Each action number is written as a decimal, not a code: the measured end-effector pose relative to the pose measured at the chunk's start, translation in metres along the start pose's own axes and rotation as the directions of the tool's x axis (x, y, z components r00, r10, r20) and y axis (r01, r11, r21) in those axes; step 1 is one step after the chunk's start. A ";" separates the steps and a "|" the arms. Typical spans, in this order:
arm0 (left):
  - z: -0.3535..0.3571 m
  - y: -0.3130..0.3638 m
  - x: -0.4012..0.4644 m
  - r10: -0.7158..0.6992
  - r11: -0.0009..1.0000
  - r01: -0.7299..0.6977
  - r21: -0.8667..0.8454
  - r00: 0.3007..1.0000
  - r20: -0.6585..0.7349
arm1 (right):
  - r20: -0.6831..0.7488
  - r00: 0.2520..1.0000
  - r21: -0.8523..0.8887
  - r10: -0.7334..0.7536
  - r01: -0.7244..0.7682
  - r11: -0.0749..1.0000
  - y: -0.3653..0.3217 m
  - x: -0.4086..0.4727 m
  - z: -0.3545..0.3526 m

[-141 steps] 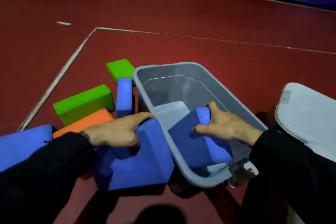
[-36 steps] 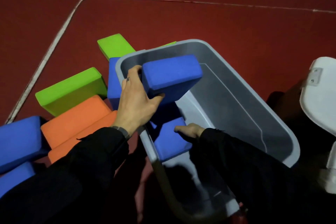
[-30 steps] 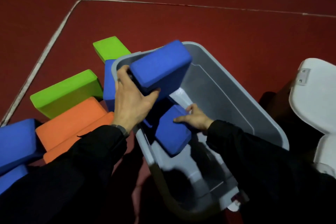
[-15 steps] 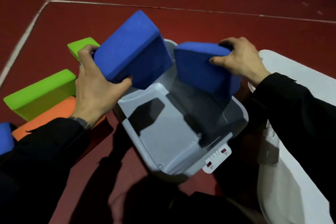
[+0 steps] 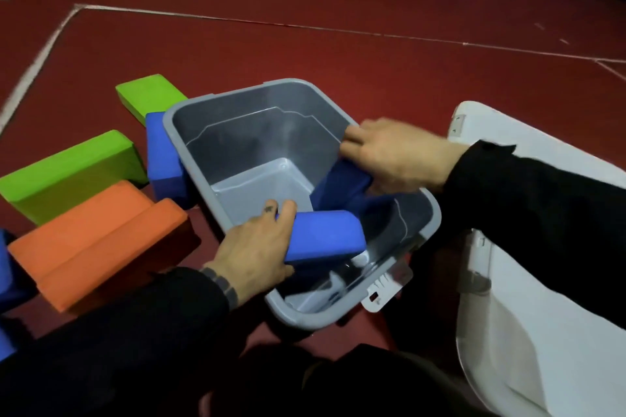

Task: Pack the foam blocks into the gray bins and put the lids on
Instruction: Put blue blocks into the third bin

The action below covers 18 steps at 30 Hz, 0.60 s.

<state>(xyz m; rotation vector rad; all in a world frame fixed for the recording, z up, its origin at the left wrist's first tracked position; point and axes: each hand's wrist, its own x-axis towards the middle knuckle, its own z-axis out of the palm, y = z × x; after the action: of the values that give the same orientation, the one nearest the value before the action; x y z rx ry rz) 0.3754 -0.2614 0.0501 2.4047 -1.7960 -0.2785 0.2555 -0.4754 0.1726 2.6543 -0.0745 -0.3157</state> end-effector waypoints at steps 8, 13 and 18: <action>0.006 0.018 0.018 -0.013 0.990 -0.034 0.136 0.945 0.328 | 0.277 0.953 0.012 -0.122 0.124 0.992 -0.028 0.017 0.033; 0.009 0.032 0.022 -0.104 0.961 0.021 0.277 0.952 0.287 | 0.128 0.984 -0.008 -0.125 0.127 0.992 -0.009 0.019 0.029; 0.004 0.025 0.039 -0.213 0.893 0.019 0.450 0.898 0.384 | 0.108 0.985 0.040 -0.132 0.129 0.991 0.011 0.017 0.020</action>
<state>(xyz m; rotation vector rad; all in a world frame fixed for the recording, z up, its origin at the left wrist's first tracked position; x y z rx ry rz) 0.3623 -0.3059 0.0482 2.9645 -2.0735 -0.4958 0.2669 -0.4958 0.1569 2.6784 0.0602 -0.5079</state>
